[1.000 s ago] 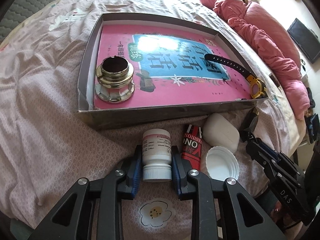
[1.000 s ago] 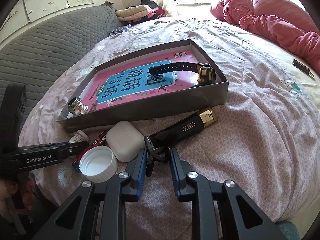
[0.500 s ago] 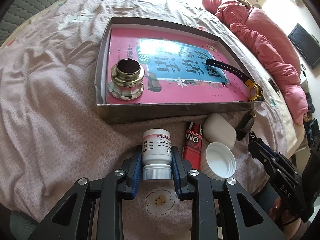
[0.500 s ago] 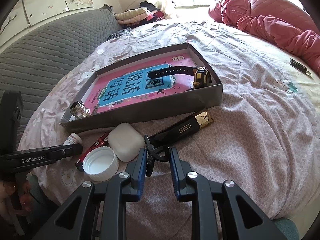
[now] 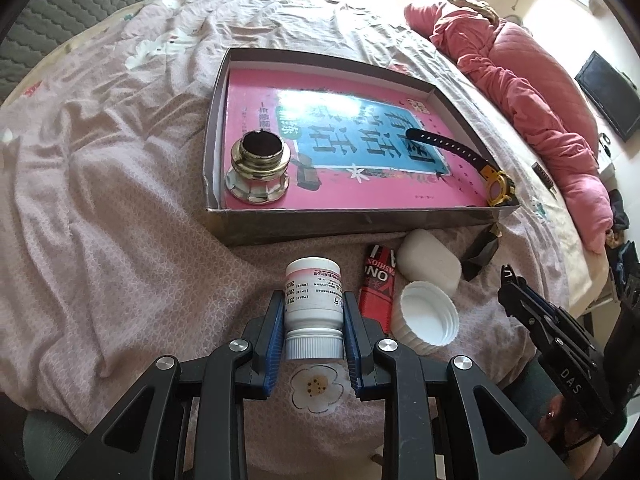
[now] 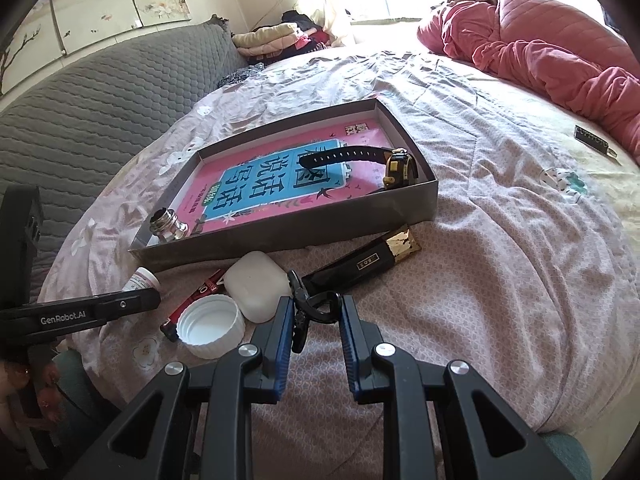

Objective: Organize rigid objects
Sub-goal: 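Lift the pill bottle and black clip and carry both over the tray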

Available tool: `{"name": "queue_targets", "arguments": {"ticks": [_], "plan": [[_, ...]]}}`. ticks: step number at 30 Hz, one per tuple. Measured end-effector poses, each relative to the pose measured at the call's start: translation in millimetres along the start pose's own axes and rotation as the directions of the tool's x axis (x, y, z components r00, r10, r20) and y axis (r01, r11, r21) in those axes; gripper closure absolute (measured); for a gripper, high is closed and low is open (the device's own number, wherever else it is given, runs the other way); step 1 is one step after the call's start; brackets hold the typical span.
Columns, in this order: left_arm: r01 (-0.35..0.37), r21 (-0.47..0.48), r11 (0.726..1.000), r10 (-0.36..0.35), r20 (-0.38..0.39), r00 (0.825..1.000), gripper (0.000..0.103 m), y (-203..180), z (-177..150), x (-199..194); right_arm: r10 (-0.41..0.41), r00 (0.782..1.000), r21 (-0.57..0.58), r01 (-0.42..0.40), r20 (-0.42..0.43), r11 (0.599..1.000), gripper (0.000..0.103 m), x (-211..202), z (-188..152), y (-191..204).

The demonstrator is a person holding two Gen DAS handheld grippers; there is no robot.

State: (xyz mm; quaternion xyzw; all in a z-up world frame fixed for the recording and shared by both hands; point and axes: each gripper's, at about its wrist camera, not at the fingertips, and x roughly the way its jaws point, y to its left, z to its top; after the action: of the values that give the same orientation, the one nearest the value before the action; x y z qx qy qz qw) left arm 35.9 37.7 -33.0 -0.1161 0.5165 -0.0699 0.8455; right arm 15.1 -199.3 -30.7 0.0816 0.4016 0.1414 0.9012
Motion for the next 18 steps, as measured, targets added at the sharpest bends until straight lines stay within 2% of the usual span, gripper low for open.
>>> {"name": "queue_targets", "arguments": {"ticks": [18], "plan": [[-0.036, 0.032, 0.999, 0.034, 0.059, 0.998, 0.076, -18, 0, -22, 0.014, 0.997, -0.011, -0.013, 0.071, 1.0, 0.08, -12, 2, 3]]}}
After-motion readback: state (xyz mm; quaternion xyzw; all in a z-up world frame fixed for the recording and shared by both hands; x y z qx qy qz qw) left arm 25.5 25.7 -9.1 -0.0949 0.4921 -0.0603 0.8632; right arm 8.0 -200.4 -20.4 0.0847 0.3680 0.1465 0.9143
